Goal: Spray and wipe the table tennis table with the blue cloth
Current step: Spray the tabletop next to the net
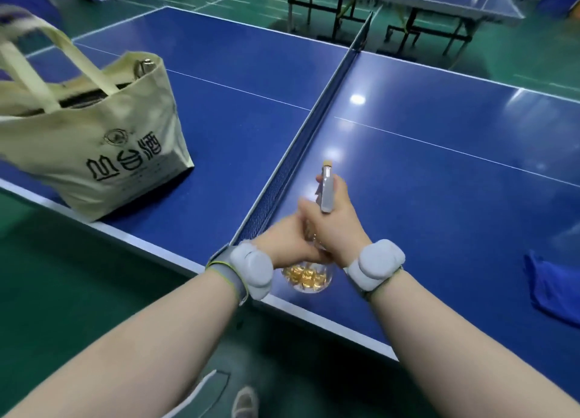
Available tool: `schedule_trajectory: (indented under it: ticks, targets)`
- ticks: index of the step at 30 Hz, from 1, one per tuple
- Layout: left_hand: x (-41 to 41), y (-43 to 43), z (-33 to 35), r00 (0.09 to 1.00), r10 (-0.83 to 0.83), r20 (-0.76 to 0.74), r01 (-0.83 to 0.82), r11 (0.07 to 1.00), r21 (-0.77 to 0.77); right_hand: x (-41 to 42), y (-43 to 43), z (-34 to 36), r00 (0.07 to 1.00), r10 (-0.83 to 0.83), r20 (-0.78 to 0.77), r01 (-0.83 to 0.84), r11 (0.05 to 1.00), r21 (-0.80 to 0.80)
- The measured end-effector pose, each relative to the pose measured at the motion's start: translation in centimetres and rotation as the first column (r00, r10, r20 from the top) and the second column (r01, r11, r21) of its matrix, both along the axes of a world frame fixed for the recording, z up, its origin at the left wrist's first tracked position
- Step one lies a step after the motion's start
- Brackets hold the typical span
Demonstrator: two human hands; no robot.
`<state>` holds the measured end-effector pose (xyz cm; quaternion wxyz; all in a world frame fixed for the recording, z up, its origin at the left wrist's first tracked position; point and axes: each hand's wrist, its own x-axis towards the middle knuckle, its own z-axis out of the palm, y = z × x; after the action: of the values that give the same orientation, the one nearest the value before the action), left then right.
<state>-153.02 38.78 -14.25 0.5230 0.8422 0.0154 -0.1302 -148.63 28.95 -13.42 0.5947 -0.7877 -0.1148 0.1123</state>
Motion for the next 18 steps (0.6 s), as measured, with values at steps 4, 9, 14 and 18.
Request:
schedule_trajectory:
  ticks: [4, 9, 14, 18]
  targets:
    - [1.0, 5.4, 3.6, 0.978, 0.122, 0.167, -0.117, 0.992, -0.04, 1.4, 5.6, 3.5, 0.99, 0.032, 0.136, -0.038, 0.999, 0.038]
    - [1.5, 11.7, 5.4, 0.921, 0.247, 0.3, -0.233, 0.969, -0.081, 2.5, 12.6, 5.7, 0.973, 0.087, 0.215, -0.102, 0.993, 0.057]
    - [1.1, 15.7, 3.5, 0.902, 0.305, 0.305, -0.296, 0.952, -0.075, 2.4, 17.1, 3.9, 0.964, 0.165, 0.21, -0.154, 0.986, -0.068]
    - [1.1, 17.5, 1.5, 0.911, 0.333, 0.244, -0.323, 0.943, -0.081, 2.6, 18.8, 1.9, 0.959, 0.196, 0.206, -0.155, 0.968, -0.196]
